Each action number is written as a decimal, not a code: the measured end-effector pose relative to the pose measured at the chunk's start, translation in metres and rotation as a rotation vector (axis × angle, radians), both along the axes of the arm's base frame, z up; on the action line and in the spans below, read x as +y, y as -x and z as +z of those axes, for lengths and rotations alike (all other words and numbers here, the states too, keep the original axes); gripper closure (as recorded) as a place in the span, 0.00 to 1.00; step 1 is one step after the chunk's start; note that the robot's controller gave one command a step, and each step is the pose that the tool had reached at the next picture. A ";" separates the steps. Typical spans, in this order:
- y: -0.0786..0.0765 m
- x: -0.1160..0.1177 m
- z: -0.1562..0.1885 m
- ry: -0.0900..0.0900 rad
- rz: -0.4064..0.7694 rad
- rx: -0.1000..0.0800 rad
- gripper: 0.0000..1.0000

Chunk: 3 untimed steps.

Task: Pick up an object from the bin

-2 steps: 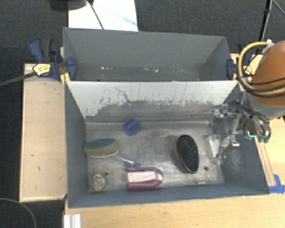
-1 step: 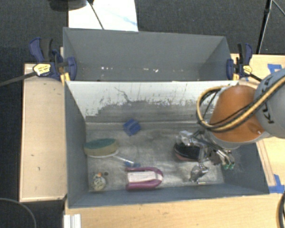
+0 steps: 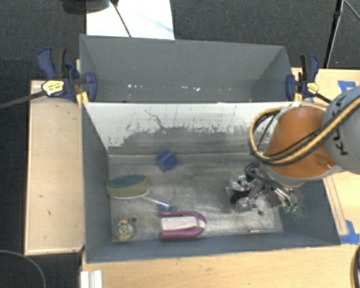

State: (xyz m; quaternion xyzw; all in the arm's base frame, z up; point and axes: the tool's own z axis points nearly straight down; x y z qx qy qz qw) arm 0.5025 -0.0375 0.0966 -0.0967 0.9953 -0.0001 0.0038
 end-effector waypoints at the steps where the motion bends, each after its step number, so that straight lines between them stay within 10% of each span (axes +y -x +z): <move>1: 0.003 0.005 0.164 0.002 0.157 -0.004 1.00; 2: 0.005 0.005 0.160 0.001 0.156 0.004 0.00; 3: -0.002 0.065 0.029 -0.002 0.194 0.012 0.00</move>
Offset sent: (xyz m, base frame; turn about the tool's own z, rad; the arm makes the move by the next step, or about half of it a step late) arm -0.0057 0.0046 0.1590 -0.1583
